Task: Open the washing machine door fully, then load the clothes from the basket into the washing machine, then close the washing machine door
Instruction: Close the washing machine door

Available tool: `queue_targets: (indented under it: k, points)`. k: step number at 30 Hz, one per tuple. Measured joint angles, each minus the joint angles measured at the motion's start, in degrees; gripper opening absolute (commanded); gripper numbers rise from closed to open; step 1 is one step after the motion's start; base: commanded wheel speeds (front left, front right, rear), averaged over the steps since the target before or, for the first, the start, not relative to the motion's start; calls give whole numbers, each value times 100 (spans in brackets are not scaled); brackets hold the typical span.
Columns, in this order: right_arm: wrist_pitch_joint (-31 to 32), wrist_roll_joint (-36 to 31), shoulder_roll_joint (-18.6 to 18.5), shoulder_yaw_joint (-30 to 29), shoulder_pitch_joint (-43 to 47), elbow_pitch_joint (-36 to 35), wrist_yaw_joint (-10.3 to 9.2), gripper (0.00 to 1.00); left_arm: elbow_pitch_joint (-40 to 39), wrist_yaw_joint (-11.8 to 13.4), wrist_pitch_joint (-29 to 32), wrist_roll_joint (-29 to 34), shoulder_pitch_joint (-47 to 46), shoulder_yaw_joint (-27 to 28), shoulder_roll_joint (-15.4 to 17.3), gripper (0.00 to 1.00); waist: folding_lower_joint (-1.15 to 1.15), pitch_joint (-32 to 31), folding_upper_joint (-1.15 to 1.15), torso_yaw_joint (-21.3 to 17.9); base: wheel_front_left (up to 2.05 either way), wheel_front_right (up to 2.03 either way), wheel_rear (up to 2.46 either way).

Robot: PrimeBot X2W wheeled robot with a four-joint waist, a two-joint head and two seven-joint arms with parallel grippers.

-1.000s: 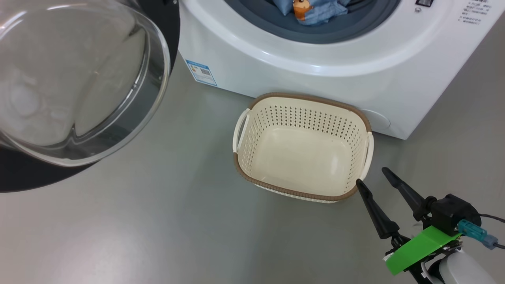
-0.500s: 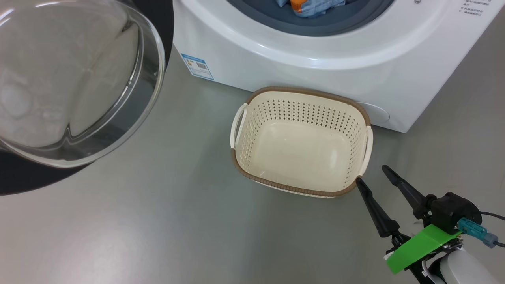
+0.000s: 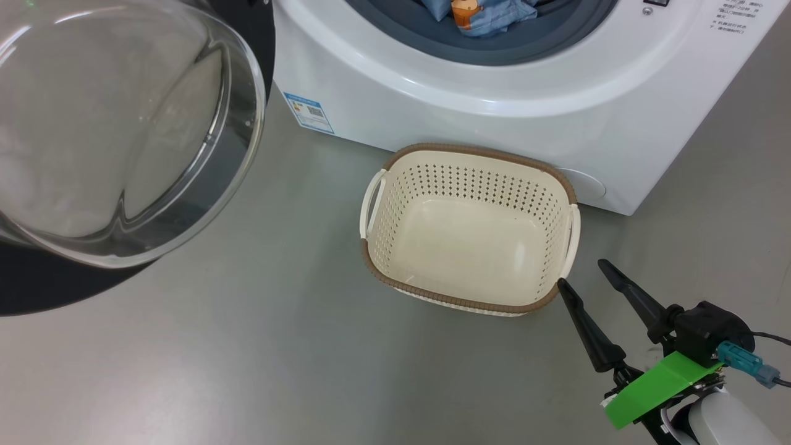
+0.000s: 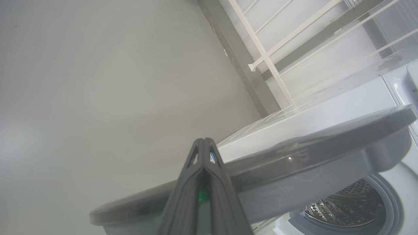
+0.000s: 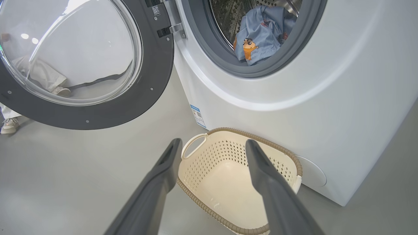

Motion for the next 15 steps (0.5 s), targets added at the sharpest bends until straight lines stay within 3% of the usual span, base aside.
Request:
queue_targets:
  k: [15]
  points:
    - [0, 0, 32, -10, 2, 8, 0, 100, -577, 23, 586, -291, 372, -133, 68, 0, 0, -171, 0, 27, 0, 0, 0]
